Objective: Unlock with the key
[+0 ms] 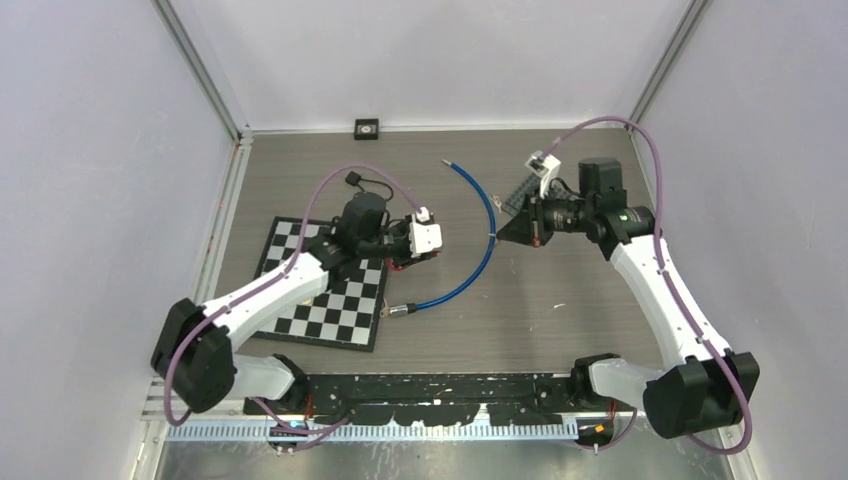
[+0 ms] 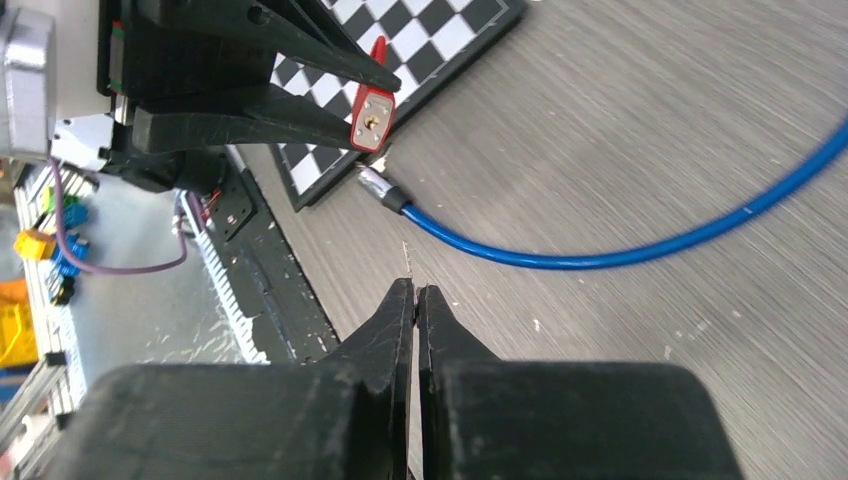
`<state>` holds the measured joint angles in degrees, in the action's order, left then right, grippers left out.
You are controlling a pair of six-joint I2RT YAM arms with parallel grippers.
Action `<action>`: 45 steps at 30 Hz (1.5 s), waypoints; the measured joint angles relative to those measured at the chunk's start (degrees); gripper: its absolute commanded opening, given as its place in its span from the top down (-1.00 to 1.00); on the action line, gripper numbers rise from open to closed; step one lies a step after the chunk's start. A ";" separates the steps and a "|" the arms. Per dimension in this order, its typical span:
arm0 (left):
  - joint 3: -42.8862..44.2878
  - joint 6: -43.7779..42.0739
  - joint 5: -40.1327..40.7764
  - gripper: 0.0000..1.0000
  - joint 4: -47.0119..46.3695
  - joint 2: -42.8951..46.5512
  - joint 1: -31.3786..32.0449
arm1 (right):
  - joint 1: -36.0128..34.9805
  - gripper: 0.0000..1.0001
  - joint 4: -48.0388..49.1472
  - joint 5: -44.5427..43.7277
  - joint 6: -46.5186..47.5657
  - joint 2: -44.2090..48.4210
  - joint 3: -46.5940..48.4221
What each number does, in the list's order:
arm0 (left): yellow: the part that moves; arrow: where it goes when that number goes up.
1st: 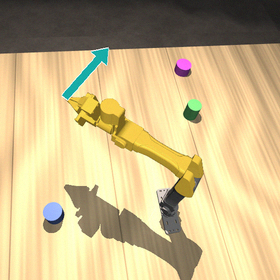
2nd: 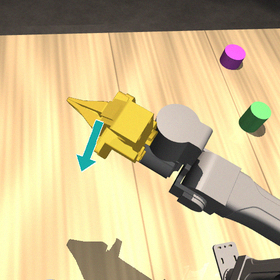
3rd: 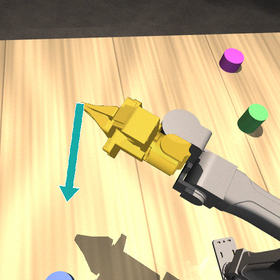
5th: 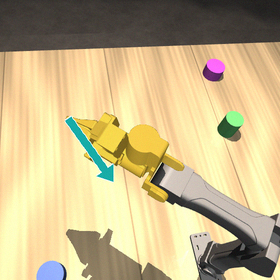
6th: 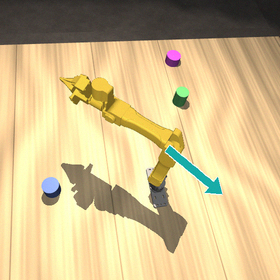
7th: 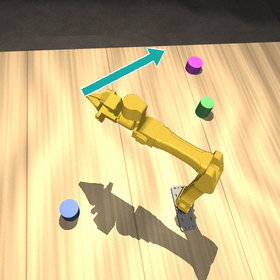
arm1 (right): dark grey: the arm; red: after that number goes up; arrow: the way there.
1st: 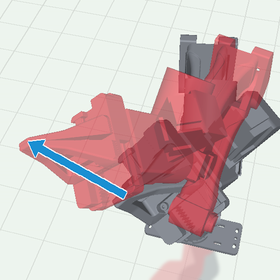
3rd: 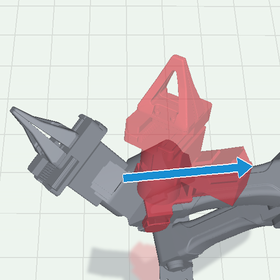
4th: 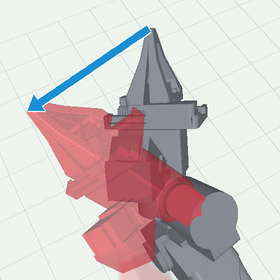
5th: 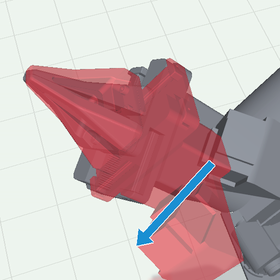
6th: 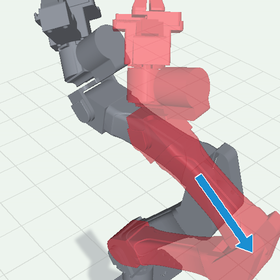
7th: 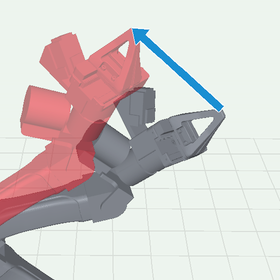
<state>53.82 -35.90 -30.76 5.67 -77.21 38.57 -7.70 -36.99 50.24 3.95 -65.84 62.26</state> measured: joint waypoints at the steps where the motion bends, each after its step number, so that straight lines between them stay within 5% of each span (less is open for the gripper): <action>1: -1.09 -0.02 -0.17 1.00 -0.68 1.51 0.00 | -1.70 0.99 0.15 -0.28 -0.20 -0.76 0.66; 17: -14.88 -6.34 -6.97 1.00 -9.92 14.49 0.04 | -18.47 0.99 -1.16 -6.29 -7.13 -12.07 9.40; 33: -29.77 -8.04 -7.82 1.00 -40.44 10.27 0.04 | -22.88 0.99 0.15 -9.22 -10.21 -12.17 5.55; 45: -29.77 -6.36 -5.90 1.00 -45.59 7.80 0.04 | -26.84 0.99 0.35 -16.22 -9.94 -14.03 5.55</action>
<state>24.05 -42.26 -36.67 -39.92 -69.41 38.61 -34.54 -36.64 34.02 -6.00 -79.88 67.81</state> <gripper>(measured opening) 0.380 0.058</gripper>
